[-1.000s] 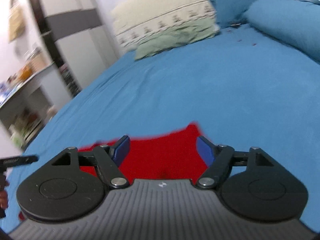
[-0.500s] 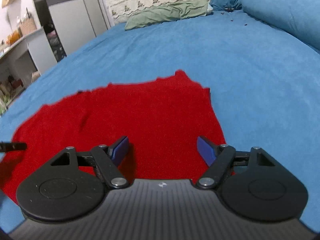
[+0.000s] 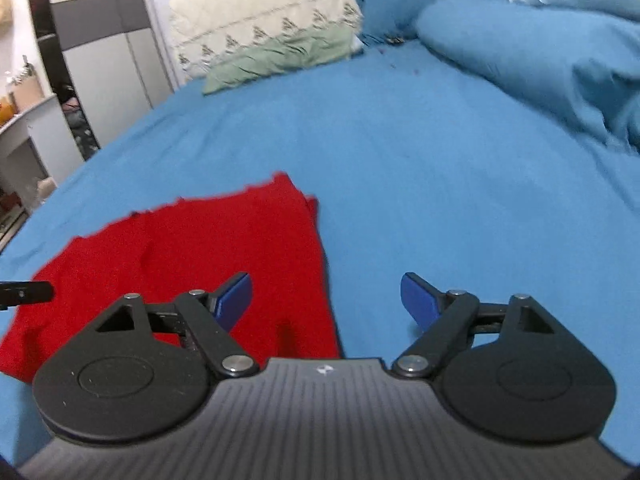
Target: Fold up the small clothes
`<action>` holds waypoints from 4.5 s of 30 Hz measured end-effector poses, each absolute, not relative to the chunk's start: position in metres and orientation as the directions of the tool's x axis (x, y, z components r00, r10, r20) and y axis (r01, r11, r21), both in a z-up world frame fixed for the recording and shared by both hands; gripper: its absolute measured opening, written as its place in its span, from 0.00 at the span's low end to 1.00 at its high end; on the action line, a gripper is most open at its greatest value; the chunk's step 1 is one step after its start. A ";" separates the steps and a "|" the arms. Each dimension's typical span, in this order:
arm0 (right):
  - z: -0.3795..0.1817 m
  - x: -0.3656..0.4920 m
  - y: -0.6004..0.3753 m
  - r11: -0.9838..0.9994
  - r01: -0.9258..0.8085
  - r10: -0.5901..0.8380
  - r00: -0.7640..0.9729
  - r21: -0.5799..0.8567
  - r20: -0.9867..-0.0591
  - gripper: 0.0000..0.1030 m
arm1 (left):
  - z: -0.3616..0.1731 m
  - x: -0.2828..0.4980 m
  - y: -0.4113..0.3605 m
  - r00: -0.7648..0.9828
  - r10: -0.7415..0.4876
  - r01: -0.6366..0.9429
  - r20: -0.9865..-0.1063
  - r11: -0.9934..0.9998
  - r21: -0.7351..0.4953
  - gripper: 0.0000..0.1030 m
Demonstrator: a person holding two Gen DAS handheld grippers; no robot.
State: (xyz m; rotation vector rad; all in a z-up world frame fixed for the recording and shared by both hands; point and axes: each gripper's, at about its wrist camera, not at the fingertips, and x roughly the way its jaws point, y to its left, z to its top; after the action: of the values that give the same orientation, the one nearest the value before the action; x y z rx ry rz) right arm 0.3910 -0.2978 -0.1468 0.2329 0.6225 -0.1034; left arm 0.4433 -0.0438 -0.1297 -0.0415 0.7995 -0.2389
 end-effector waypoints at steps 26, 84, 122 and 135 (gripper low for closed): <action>-0.175 0.403 -0.272 0.958 0.179 0.001 0.782 0.225 -0.623 0.24 | -0.178 0.476 -0.055 0.565 -0.169 0.179 -0.808 0.981 -0.080 1.00; -0.184 0.368 -0.090 0.995 -0.030 0.073 0.850 0.091 -0.522 0.71 | -0.143 0.385 0.146 0.716 -0.057 -0.077 -0.696 0.984 -0.160 1.00; -0.169 0.531 -0.097 0.913 -0.126 0.398 0.494 0.389 -0.773 0.81 | -0.170 0.484 0.132 0.588 -0.293 0.026 -0.754 0.939 -0.344 0.79; -0.071 0.474 -0.127 0.858 -0.154 0.484 0.558 0.489 -0.674 0.39 | -0.082 0.433 0.099 0.622 -0.346 0.112 -0.702 0.927 -0.358 0.23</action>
State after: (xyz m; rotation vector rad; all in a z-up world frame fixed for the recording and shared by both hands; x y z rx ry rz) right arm 0.4738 -0.1271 -0.0715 0.4007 0.9059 0.3885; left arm 0.4335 0.0993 -0.0818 -0.2927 0.8621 -0.2673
